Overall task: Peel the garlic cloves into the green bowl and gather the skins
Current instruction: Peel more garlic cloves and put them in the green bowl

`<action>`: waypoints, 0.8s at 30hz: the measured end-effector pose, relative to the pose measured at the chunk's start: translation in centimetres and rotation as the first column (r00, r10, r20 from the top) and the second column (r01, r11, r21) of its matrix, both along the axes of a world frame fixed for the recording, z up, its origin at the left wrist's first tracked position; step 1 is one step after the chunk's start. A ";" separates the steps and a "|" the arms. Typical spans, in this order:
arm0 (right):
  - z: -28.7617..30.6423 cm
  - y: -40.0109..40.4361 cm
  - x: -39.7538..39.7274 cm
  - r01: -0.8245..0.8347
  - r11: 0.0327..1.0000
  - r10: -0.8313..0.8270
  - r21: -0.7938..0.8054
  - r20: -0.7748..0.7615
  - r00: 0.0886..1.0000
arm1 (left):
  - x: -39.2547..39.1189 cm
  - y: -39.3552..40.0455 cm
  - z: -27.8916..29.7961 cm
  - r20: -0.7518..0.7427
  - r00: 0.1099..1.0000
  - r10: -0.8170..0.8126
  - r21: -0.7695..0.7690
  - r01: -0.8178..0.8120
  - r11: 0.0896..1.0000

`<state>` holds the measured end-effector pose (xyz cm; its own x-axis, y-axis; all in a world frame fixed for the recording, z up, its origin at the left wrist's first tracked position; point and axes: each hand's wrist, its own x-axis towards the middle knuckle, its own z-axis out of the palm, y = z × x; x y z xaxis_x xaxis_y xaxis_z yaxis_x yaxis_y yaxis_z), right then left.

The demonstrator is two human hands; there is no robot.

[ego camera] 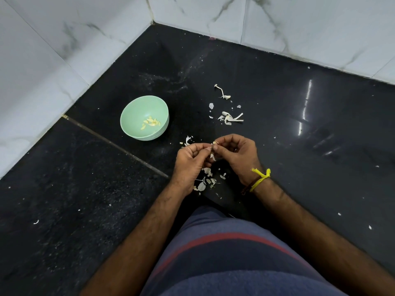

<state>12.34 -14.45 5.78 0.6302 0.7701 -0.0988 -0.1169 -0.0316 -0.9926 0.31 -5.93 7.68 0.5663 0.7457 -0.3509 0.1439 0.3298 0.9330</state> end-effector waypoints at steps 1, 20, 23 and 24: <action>-0.1 0.0 0.0 0.001 1.000 -0.001 -0.004 0.047 0.999 | 0.0 0.0 0.0 -0.010 1.000 -0.005 0.008 0.005 1.000; 0.6 0.2 -0.8 0.100 0.995 -0.102 0.020 0.137 0.985 | -0.2 0.1 0.0 0.038 0.999 -0.010 -0.195 0.017 0.981; 0.9 0.1 -0.7 0.142 0.990 -0.142 0.023 -0.011 0.990 | -0.1 0.2 -0.4 0.007 1.000 -0.011 -0.178 0.012 0.984; 1.0 0.1 -0.7 0.159 0.987 -0.158 0.026 -0.039 0.987 | -0.1 0.2 -0.4 -0.003 1.000 -0.015 -0.162 0.014 0.987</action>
<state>11.68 -14.32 6.83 0.7407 0.6637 -0.1037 -0.1548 0.0184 -0.9878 0.17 -5.72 7.24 0.5749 0.6706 -0.4689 0.1534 0.4746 0.8668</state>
